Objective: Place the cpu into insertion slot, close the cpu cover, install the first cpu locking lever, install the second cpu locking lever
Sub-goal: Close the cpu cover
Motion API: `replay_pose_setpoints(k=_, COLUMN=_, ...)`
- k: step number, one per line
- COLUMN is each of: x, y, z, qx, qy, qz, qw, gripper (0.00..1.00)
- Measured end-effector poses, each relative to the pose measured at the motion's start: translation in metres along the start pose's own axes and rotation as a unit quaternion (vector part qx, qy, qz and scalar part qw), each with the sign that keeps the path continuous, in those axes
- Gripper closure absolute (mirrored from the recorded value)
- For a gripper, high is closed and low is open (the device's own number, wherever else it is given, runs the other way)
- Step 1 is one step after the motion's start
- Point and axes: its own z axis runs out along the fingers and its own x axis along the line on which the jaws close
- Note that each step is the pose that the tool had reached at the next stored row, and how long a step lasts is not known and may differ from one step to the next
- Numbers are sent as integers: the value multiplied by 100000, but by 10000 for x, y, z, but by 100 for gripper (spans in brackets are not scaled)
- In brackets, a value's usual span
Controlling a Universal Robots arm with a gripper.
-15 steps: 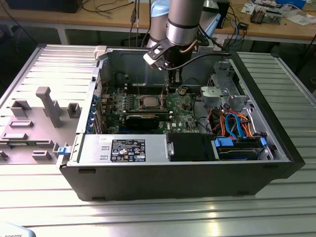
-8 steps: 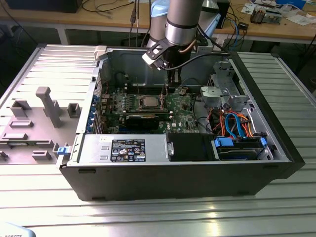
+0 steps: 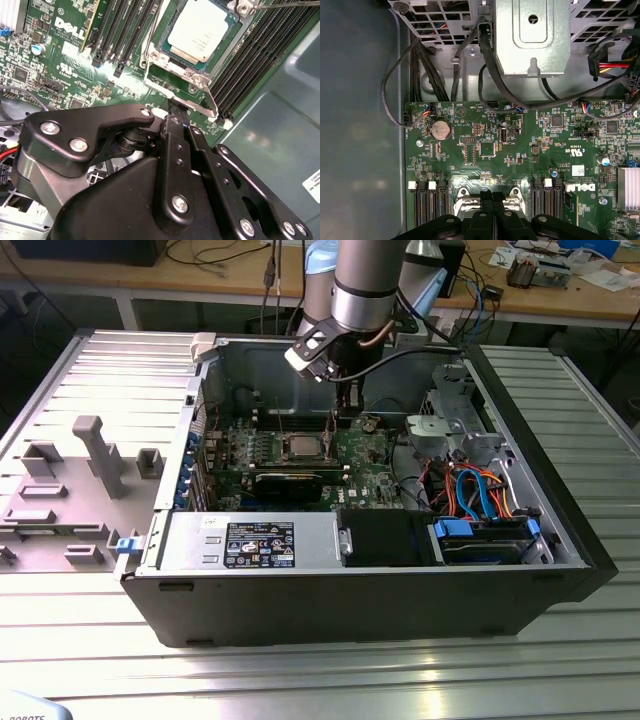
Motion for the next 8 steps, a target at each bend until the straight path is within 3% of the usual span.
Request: replay_pose_setpoints(k=8, x=0, y=-54, z=1, qx=-1, qy=2, qz=0, qw=100000, gripper=89)
